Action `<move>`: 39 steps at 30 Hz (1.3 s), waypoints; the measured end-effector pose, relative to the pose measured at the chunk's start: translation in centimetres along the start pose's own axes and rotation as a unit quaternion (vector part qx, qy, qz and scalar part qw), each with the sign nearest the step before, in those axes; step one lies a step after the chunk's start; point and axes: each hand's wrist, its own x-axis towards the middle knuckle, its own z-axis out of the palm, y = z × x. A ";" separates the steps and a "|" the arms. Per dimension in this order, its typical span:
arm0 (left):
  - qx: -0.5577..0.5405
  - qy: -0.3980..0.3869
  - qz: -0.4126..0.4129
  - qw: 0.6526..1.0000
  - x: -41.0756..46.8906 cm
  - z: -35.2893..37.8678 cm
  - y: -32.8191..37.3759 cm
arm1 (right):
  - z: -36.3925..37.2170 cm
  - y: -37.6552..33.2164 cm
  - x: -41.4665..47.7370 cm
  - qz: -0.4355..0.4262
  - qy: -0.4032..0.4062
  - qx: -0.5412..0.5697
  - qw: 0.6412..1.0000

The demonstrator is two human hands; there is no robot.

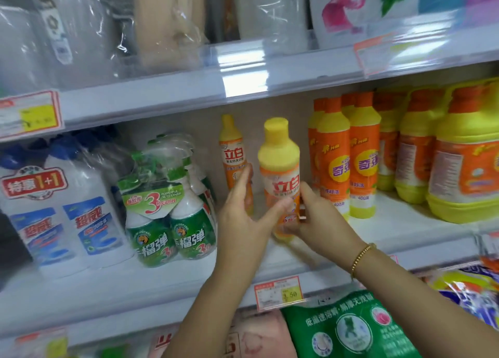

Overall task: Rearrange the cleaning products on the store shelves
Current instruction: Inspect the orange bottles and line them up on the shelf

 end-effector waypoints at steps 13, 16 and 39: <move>-0.122 0.035 0.012 0.992 -8.4 -4.2 9.7 | -1.6 -4.1 -9.8 -0.170 0.149 0.027 0.974; -0.225 0.076 -0.045 0.970 -8.2 -5.4 10.8 | -1.4 -4.9 -12.0 -0.196 0.123 0.044 0.972; -0.378 0.038 -0.095 0.920 -8.4 -9.1 12.0 | -2.7 -10.6 -11.9 0.014 -0.100 0.543 0.834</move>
